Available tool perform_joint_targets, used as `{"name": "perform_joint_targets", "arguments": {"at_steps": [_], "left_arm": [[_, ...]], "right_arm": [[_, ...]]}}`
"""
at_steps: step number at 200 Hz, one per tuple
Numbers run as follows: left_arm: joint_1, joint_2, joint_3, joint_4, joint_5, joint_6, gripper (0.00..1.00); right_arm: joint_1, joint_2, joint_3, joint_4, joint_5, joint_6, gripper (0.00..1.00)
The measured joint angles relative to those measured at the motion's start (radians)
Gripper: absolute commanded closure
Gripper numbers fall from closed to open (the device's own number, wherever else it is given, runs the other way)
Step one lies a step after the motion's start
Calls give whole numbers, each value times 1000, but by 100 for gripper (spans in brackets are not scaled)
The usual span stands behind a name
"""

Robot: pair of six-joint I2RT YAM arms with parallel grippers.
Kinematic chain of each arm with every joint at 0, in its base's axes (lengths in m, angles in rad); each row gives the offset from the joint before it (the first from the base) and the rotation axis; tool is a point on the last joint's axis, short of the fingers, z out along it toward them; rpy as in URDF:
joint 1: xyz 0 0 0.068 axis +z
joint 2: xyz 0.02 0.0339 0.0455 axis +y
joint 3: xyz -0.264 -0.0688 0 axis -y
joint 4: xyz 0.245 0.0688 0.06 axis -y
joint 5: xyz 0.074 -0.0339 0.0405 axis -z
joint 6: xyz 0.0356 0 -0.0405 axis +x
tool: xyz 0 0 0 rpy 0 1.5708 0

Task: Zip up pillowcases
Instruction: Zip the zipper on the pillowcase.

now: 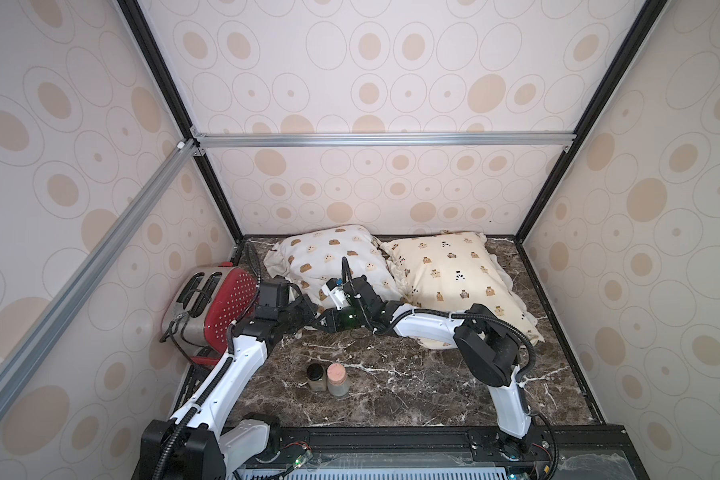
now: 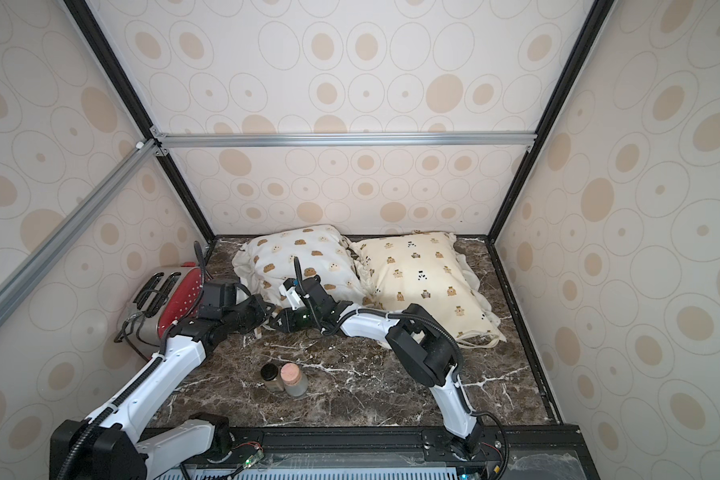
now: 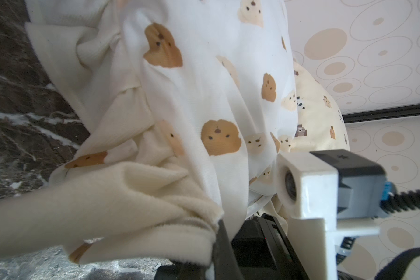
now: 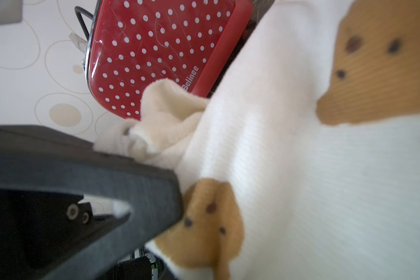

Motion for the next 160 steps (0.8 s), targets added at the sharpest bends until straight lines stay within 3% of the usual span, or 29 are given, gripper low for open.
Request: {"name": "perform_joint_targets", "arguments": {"at_steps": [73, 160], "left_arm": [[0, 1, 0, -5, -1, 0, 100], [-1, 0, 0, -10, -8, 0, 100]], "right_arm": [[0, -7, -18, 21, 10, 5, 91], [9, -58, -98, 50, 8, 17, 78]]}}
